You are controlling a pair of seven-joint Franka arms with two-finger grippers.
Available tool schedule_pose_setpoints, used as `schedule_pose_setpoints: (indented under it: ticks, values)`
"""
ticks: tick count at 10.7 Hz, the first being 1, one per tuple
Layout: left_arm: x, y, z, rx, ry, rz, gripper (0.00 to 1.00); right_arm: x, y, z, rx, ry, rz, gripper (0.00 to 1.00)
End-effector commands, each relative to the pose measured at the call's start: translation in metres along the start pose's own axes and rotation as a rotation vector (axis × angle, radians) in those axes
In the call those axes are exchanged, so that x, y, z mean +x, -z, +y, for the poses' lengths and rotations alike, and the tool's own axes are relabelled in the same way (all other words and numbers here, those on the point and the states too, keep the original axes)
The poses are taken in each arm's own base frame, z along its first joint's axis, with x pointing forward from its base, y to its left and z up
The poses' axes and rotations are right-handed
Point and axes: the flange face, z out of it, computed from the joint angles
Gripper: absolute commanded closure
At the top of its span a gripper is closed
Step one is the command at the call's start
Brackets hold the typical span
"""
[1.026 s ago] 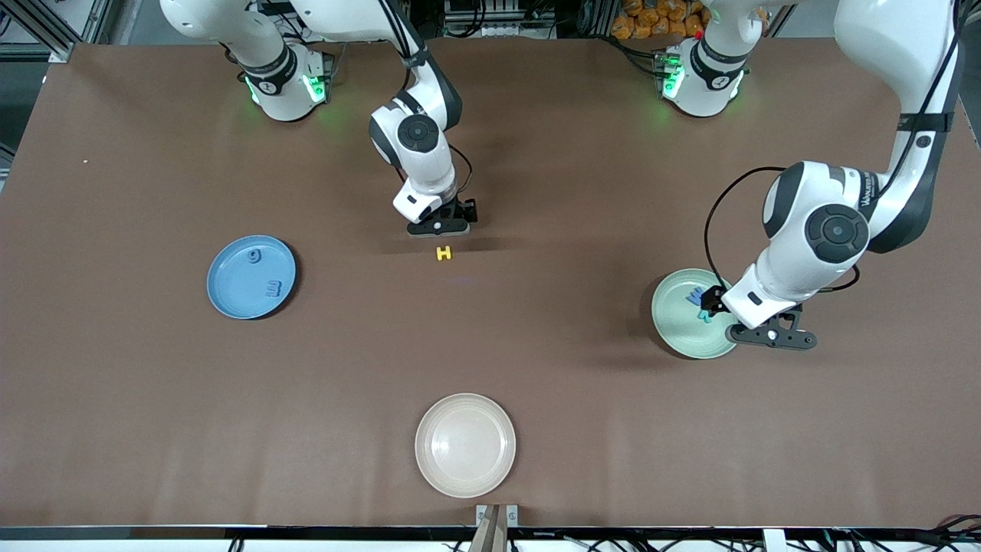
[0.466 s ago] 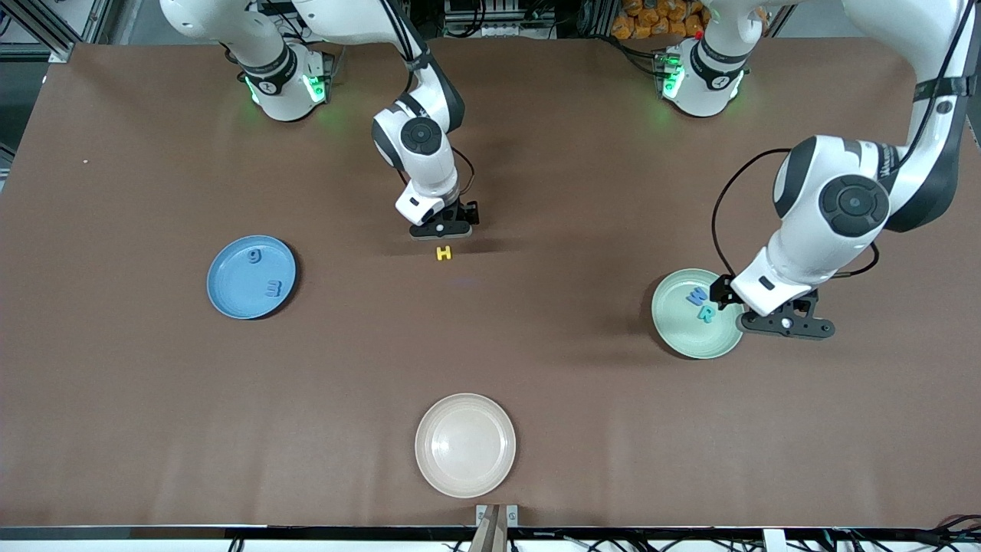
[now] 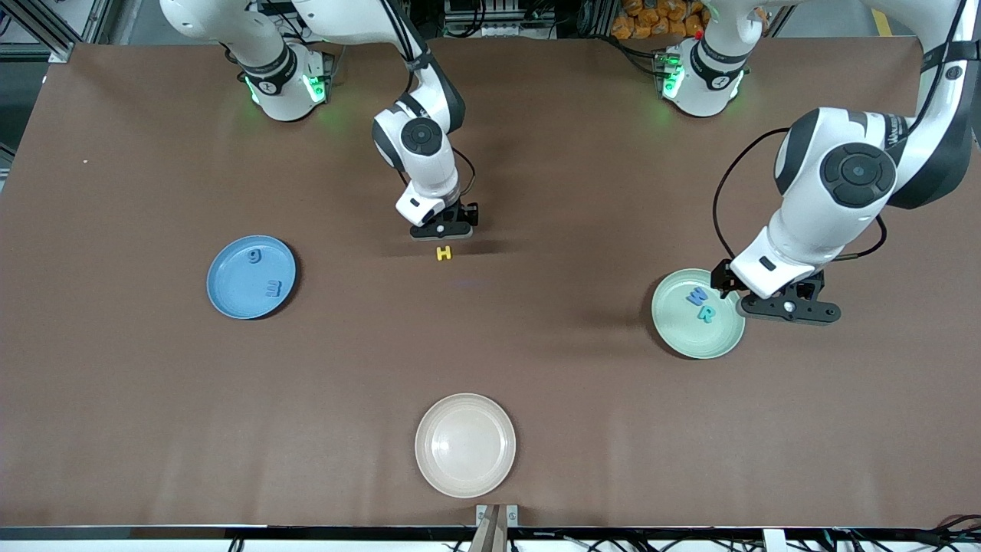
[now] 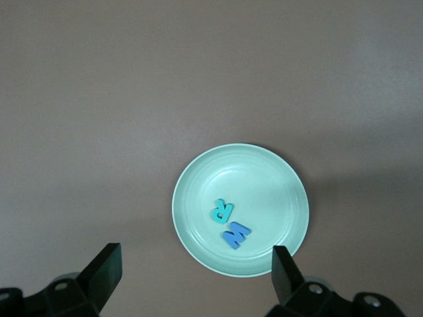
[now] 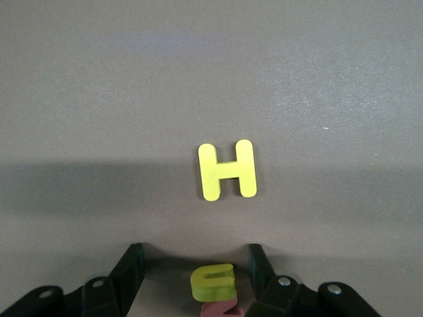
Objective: Sort upper and lower case letters into plates
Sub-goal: 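Grasp the yellow lowercase letter with the right gripper while the left gripper withdraws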
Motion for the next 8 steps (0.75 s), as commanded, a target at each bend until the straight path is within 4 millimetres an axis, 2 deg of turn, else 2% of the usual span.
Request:
schedule_pose_setpoints:
  ticks: [1, 3, 8]
  values:
    - [-0.007, 0.023, 0.002, -0.002, -0.011, 0.009, 0.00, 0.004, -0.003, -0.003, 0.001, -0.002, 0.004, 0.35]
    - [-0.009, 0.026, 0.013, -0.046, 0.007, -0.005, 0.00, 0.003, -0.004, -0.003, -0.003, -0.004, -0.002, 0.39]
    - [-0.009, 0.023, 0.015, -0.048, 0.005, -0.010, 0.00, 0.003, -0.004, -0.003, -0.004, -0.002, -0.003, 0.43]
